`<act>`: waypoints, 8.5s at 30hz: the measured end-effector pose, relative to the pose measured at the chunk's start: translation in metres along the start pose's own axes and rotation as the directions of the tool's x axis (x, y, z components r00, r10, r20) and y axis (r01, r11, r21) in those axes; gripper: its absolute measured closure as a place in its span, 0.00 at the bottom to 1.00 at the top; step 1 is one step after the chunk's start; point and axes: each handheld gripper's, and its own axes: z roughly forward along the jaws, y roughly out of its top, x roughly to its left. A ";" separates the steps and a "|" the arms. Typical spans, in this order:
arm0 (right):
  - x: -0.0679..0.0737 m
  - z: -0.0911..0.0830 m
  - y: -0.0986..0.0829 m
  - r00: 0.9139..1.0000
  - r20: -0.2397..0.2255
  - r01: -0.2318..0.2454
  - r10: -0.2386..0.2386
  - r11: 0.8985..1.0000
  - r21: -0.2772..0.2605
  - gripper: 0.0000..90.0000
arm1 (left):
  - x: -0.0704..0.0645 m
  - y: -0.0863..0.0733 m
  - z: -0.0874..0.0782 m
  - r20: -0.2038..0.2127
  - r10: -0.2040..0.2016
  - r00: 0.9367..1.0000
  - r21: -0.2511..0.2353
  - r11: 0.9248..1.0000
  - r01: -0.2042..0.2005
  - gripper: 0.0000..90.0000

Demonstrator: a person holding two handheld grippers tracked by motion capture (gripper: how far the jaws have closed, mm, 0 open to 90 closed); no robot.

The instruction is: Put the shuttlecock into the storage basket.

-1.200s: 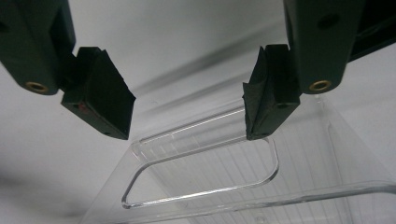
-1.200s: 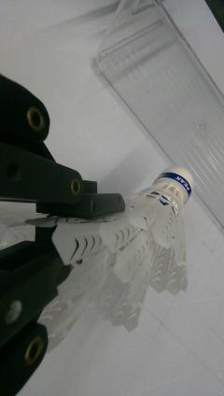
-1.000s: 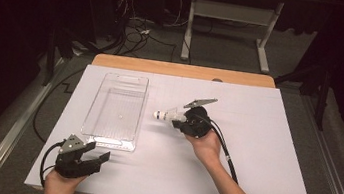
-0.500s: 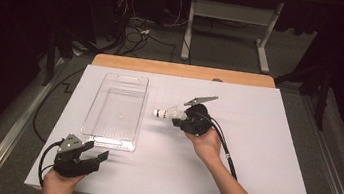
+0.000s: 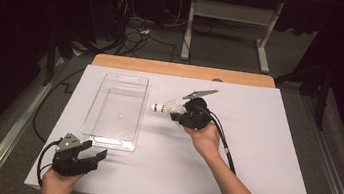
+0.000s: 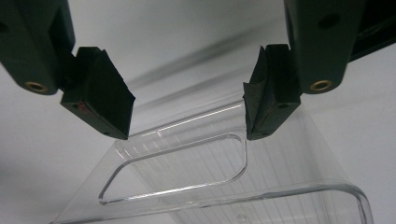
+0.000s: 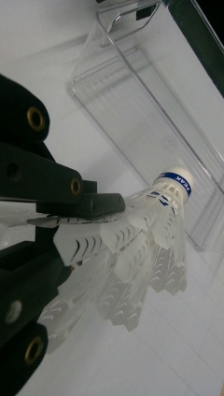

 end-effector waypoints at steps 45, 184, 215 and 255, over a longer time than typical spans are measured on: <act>0.019 0.010 0.045 0.998 -0.027 0.048 -0.049 0.999 -0.007 0.98 | 0.000 0.000 0.000 0.010 0.002 1.000 0.005 1.000 -0.002 0.38; 0.058 0.133 0.091 0.994 -0.072 0.091 -0.081 0.984 0.155 0.96 | -0.002 0.000 0.002 0.041 0.012 0.999 -0.001 1.000 -0.012 0.38; 0.057 0.140 0.088 0.996 -0.064 0.069 -0.057 0.974 0.214 0.80 | -0.002 0.000 0.001 0.041 0.014 0.999 -0.001 1.000 -0.014 0.38; 0.059 0.102 0.081 0.992 -0.053 0.128 -0.119 0.967 0.222 0.99 | -0.003 0.000 0.002 0.035 0.013 0.999 -0.003 1.000 -0.013 0.38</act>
